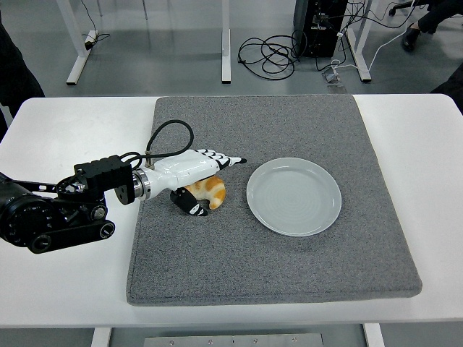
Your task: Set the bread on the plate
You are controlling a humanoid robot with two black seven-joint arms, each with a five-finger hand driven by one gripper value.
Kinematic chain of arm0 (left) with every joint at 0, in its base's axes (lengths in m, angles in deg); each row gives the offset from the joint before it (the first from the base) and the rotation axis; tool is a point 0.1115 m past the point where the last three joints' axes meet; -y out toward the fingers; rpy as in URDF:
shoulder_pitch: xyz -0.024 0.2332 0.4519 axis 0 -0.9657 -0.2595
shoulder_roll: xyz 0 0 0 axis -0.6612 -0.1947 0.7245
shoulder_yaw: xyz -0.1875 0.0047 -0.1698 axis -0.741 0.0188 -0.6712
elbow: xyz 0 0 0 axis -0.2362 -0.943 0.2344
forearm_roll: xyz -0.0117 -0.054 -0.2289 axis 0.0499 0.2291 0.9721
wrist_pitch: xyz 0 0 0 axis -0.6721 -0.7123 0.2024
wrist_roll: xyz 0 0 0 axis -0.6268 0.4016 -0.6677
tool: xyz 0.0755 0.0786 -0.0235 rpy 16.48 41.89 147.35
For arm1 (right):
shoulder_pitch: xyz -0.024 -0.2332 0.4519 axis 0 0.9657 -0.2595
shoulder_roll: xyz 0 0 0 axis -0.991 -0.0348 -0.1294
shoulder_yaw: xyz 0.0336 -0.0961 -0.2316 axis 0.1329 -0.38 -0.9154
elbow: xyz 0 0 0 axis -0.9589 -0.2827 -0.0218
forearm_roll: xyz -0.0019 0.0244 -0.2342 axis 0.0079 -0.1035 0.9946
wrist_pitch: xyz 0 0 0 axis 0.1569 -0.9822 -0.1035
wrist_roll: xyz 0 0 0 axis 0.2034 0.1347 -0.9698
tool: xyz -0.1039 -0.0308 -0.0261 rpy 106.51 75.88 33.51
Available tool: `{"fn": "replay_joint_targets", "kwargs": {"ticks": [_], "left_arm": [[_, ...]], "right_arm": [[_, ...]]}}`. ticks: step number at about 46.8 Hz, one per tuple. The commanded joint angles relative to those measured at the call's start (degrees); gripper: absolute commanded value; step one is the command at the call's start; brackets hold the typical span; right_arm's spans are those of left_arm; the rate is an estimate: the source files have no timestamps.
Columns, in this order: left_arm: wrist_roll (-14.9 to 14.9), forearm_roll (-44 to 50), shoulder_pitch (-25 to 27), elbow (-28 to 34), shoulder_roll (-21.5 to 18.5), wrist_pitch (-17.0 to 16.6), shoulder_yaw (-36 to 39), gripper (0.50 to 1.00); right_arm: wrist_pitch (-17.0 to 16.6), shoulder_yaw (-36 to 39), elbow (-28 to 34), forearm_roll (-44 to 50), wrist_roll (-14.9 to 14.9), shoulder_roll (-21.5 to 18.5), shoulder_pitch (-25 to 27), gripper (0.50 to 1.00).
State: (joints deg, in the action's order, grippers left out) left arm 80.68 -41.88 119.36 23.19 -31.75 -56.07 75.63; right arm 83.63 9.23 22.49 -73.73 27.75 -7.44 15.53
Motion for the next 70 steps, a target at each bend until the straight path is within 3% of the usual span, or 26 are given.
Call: {"fn": "replay_joint_targets", "kwargs": {"ticks": [1,21,43,61,62,64,70], "left_arm": [[0.01,0.01,-0.09,-0.51,0.01,-0.01,-0.01,0.98],[0.01,0.1,-1.14,-3.68,1.24,-0.19,-0.18,0.978],[-0.08,0.18,-2.02,-6.23,2.29,-3.53,-0.53,0.974],[-0.08,0.62,-2.02,-6.84,3.08,-3.53,-0.53,0.958],[-0.08,0.62,-2.11,-6.84,3.17,-3.53,-0.45,0.946],[-0.08,0.62,-2.19,-6.84,3.26,-3.53,-0.27,0.877],[0.01,0.89,-2.28,-6.84,3.35,-3.18,-0.09,0.556]], "right_arm": [[0.0,-0.01,0.01,0.04,0.01,0.0,0.0,1.0],[0.0,-0.01,0.01,0.04,0.01,0.0,0.0,1.0],[0.0,-0.01,0.02,0.04,-0.08,0.0,0.0,1.0],[0.0,-0.01,0.02,0.04,0.01,0.0,0.0,1.0],[0.0,-0.01,-0.07,0.04,-0.08,0.0,0.0,1.0],[0.0,-0.01,0.02,-0.04,0.01,0.0,0.0,1.0],[0.0,-0.01,-0.07,0.04,0.01,0.0,0.0,1.0]]}}
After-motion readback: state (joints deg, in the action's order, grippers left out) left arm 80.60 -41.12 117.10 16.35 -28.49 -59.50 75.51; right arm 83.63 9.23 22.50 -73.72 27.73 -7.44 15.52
